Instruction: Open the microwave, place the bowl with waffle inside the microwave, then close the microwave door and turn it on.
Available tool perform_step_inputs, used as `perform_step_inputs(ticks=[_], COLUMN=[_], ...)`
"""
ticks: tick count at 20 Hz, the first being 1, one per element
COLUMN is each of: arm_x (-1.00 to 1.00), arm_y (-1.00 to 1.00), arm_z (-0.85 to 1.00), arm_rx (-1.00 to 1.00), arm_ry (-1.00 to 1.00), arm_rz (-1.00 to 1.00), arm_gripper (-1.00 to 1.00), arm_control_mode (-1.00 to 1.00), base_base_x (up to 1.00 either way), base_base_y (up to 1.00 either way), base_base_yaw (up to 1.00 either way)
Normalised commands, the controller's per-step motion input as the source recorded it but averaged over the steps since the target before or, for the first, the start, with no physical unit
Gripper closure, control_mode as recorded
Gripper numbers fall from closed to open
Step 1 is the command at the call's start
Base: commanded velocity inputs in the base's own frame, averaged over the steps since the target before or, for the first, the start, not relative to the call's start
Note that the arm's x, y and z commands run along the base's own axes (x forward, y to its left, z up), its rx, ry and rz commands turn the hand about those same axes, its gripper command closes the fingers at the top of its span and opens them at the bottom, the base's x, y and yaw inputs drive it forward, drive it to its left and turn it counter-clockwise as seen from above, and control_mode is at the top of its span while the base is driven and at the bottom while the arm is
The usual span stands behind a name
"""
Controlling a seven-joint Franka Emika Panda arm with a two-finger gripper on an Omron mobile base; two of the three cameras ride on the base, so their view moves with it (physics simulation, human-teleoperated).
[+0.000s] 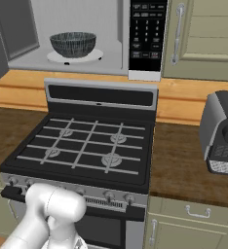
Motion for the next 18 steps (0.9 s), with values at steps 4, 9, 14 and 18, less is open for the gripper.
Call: perform_step_inputs(ticks=[4,9,14,18], arm_x=[0.5,0.17,0.03,0.0], arm_y=[-0.01,-0.43,-0.68,-0.61], arm_z=[-0.02,0.01,0.13,0.4], arm_rx=[-0.15,-0.03,0.0,0.0], arm_ry=[-0.27,-0.23,-0.14,-0.1], arm_rz=[-0.16,-0.13,-0.08,-0.1], arm_gripper=[1.0,1.0,1.0,1.0], arm_control_mode=[-1.0,-1.0,-1.0,-1.0], base_base_x=[0.0,0.0,0.0,0.0], base_base_y=[0.0,0.0,0.0,0.0], base_base_yaw=[0.0,0.0,0.0,0.0])
